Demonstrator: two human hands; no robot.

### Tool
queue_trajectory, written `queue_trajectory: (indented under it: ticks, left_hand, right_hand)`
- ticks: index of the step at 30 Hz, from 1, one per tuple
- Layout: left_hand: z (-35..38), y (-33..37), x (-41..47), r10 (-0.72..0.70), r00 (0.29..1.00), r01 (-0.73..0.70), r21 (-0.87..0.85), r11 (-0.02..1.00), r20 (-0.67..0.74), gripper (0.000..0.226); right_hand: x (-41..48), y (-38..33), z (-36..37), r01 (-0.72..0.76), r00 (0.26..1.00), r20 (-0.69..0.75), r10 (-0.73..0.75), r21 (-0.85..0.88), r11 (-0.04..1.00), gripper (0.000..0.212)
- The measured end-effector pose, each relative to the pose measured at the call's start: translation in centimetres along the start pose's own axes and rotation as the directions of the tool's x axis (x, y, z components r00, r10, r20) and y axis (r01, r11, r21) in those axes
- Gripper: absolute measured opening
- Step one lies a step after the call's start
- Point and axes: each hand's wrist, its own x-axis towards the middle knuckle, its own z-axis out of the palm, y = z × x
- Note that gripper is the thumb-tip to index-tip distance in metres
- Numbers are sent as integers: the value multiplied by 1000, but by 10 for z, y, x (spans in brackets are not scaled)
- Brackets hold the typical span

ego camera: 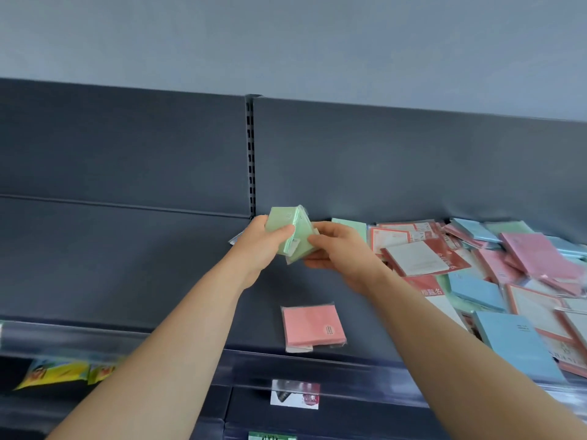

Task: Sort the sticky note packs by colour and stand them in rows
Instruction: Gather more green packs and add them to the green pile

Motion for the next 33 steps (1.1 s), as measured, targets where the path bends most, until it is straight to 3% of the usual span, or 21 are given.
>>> queue_trajectory:
  ticks: [7,10,14,19,27,33]
  left_hand:
    - [-53,-6,-17,-9,981,-14,-118,993,-195,48]
    - [-87,-8,-26,-26,972,3,-96,995,-234,45]
    - [-139,-9,-37,-74,950,57,-64,996,-303,24]
    - [-229,-15,-60,-61,937,53,-33,998,-344,24]
    - [-362,-29,-97,-35,935,33,-11,999,-354,23]
    - [-426,-40,-99,-40,922,43,1,999,-385,34]
  right_hand:
    - [9,-9,50,36,991,130,-44,67,997,18]
    - [16,-17,83,34,981,189,-44,56,998,16]
    - [27,-29,138,42,973,223,-51,41,998,23]
    - [42,-36,229,45,964,263,-47,11,999,27]
    - [53,-44,368,55,968,244,-66,49,997,25]
    - [67,-39,438,28,978,204,-42,73,997,32]
